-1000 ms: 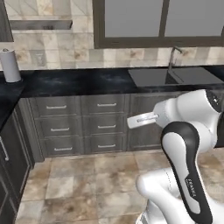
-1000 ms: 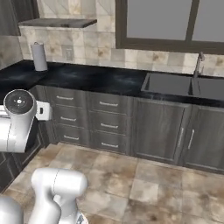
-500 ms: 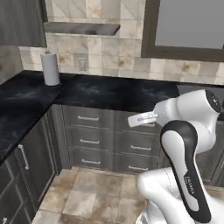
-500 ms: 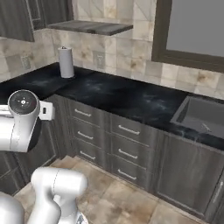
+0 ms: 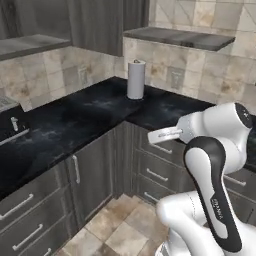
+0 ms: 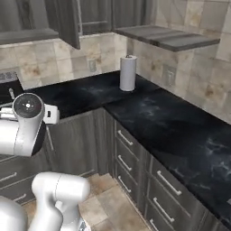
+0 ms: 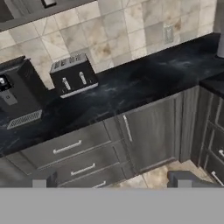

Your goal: Open the cabinet directly in front. Then move the wine and the cup to the dining counter with the candle on it.

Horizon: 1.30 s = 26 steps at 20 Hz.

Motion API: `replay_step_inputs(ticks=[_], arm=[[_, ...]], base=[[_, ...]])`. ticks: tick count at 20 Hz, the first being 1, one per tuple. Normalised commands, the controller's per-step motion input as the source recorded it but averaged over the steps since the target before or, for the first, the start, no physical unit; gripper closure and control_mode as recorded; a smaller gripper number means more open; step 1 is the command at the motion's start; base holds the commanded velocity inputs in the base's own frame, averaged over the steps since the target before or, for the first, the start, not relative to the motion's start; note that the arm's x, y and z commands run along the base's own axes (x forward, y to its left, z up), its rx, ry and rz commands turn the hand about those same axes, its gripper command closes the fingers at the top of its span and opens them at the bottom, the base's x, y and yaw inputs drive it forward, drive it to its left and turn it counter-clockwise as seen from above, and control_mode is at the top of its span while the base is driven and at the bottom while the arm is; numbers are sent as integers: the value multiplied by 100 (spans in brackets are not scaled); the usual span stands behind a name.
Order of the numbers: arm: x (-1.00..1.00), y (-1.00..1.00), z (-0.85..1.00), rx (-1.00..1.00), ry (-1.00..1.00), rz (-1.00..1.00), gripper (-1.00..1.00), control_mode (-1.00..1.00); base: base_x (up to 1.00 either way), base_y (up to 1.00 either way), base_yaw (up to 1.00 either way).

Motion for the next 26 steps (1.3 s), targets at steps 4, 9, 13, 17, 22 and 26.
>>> replay_step_inputs(ticks=[4, 9, 13, 17, 22, 26], arm=[[0, 0, 0, 0, 0, 0, -100, 100], [0, 0, 0, 0, 0, 0, -100, 100], [0, 0, 0, 0, 0, 0, -100, 100], [0, 0, 0, 0, 0, 0, -100, 100], [0, 0, 0, 0, 0, 0, -100, 100], [0, 0, 0, 0, 0, 0, -100, 100]], base=[[56, -4, 85], [34, -1, 87], [13, -3, 46], [44, -6, 1], [100, -47, 1], [91, -55, 4]])
